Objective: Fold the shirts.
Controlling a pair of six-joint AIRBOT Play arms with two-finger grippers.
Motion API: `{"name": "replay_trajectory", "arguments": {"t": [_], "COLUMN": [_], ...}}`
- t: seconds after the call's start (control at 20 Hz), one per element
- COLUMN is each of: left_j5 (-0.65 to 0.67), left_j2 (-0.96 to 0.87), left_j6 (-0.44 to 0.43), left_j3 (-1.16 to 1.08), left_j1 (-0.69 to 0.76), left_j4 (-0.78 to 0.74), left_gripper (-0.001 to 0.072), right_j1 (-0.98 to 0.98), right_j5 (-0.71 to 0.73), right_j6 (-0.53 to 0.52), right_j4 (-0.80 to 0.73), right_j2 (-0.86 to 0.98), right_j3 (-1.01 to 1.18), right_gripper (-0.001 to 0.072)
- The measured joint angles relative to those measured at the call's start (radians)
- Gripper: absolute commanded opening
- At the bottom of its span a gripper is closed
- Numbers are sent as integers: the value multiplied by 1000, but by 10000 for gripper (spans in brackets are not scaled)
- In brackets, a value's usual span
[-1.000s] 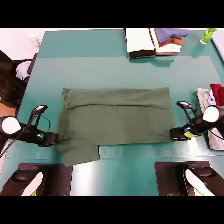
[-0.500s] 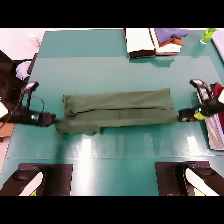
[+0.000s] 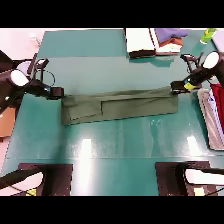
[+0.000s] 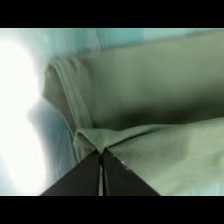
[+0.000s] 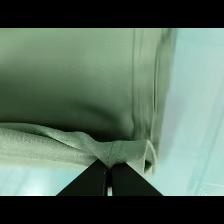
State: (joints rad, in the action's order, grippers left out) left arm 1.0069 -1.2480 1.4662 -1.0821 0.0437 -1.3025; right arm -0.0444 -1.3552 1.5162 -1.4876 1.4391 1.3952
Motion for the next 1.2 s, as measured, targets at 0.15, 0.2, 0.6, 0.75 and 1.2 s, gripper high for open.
{"name": "replay_trajectory", "arguments": {"t": [0.15, 0.2, 0.6, 0.75, 1.2], "left_j5": [-34, -46, -63, -28, 21], "left_j2": [-58, -68, -90, -91, -91], "left_j6": [-6, -6, -2, 0, -1], "left_j3": [-20, -24, -33, -33, -33], "left_j1": [0, 0, 0, -1, 0], "left_j4": [1, 2, 55, 82, 198], "left_gripper": [38, 39, 419, 235, 36], "right_j1": [0, 0, -39, -89, -202], "right_j5": [0, -1, 16, -25, 44], "right_j6": [2, 2, -27, -53, -114], "right_j4": [3, 3, 91, 118, 230], "right_j2": [106, 137, 232, 236, 239], "right_j3": [105, 134, 267, 250, 20], "right_gripper": [19, 21, 507, 620, 620]}}
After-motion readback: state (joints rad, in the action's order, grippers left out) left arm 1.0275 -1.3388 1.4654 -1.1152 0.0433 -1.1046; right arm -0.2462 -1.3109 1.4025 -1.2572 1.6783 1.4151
